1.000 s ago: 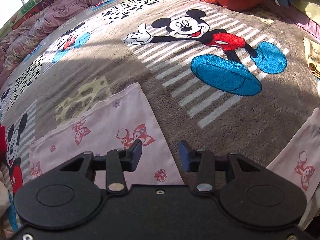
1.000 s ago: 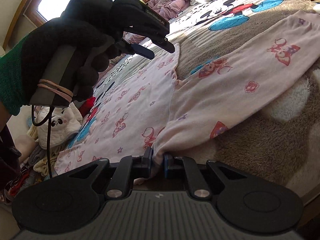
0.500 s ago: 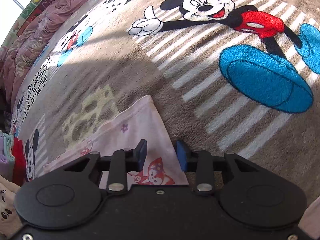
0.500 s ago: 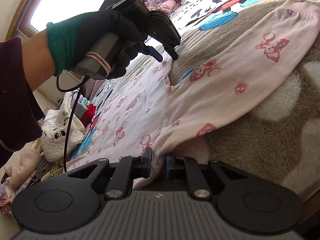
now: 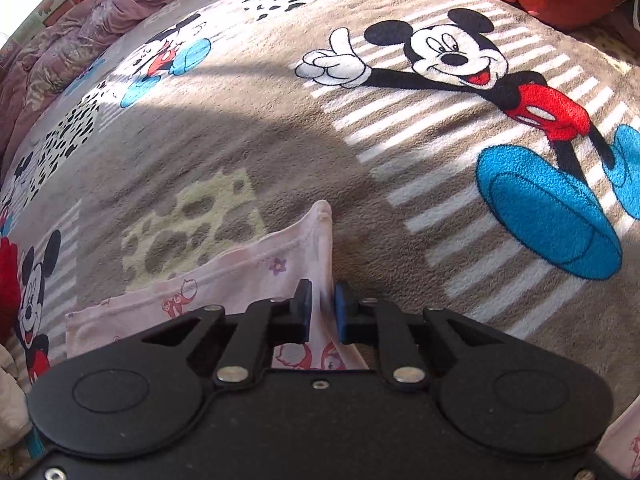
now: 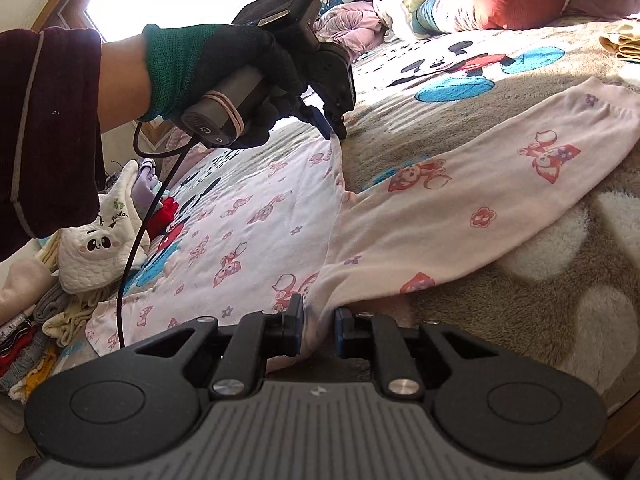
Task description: Fold clothes
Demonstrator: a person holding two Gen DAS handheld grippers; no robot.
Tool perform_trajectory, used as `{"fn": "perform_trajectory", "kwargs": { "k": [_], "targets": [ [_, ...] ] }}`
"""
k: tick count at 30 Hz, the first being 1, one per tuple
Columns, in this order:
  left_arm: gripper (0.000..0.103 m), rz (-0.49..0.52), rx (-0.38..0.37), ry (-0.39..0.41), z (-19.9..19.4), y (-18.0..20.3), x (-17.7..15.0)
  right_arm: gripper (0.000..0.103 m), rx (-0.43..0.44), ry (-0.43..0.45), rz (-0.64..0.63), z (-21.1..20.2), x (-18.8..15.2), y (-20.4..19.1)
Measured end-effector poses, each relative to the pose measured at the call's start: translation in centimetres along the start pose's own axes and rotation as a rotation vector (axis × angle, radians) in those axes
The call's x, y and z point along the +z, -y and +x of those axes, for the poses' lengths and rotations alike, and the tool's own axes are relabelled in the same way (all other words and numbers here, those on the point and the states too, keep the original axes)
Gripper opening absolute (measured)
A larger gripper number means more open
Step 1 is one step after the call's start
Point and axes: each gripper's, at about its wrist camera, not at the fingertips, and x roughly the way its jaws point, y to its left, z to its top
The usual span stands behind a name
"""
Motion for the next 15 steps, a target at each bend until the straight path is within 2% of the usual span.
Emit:
{"fn": "perform_trajectory", "kwargs": {
  "k": [3,7,11,15],
  "targets": [
    [0.012,-0.112,-0.074,-0.002,0.0,-2.5,-0.2,0.018,-0.013,0.004,-0.020,0.0,0.0,-0.1],
    [0.012,-0.164,-0.117,0.013,0.0,-4.2,-0.8,0.018,-0.029,0.008,-0.011,0.0,-0.1,0.1],
    [0.012,-0.288,-0.255,0.036,0.0,-5.8,-1.1,0.018,-0.039,0.020,0.001,-0.1,0.0,0.4],
    [0.012,-0.293,-0.239,0.044,0.2,-5.6,-1.1,0.018,-0.048,0.027,-0.006,-0.1,0.0,0.4]
  ]
}}
